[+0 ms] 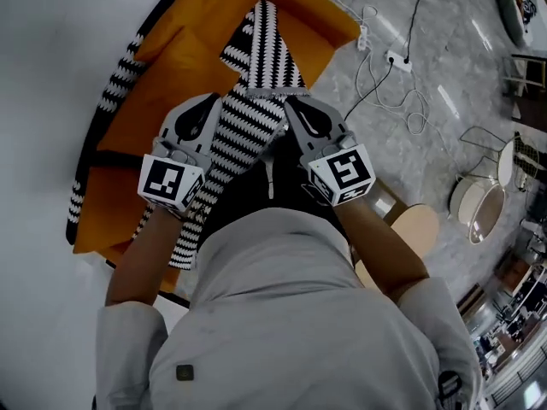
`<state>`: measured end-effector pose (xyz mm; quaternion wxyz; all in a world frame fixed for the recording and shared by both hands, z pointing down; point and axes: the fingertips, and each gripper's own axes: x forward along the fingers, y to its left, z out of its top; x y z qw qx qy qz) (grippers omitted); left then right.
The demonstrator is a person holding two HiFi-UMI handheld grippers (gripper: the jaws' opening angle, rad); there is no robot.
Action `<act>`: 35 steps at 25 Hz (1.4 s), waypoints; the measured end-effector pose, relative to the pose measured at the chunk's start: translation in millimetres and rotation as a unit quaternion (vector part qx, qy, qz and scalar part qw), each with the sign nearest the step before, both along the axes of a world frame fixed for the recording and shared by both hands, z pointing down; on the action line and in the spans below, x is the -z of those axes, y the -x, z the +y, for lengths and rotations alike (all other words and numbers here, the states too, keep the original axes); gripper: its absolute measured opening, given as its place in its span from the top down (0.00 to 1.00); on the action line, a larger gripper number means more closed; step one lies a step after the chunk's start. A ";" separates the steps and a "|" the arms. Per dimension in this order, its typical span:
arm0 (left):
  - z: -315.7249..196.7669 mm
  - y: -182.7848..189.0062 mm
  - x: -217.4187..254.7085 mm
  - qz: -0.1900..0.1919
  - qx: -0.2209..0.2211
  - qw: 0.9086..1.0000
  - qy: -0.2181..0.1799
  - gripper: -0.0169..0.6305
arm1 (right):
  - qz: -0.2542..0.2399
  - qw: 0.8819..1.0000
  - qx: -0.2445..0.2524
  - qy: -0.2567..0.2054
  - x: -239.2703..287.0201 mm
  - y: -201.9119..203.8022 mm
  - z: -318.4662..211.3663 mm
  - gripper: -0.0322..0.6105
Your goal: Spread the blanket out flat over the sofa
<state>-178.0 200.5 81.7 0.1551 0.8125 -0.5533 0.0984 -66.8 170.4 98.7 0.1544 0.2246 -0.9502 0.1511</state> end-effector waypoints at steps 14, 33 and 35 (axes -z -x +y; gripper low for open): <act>-0.5 43.1 -160.5 0.005 0.080 0.993 0.081 0.96 | 0.052 0.990 0.060 0.118 -212.5 60.7 -22.9 0.81; 21.7 43.8 -402.0 0.030 0.086 0.981 0.169 0.96 | 0.176 0.961 0.037 0.211 -519.9 89.0 15.0 0.70; 9.8 44.9 -411.0 0.036 0.091 0.982 0.163 0.96 | 0.190 0.956 0.035 0.219 -541.9 92.7 15.3 0.70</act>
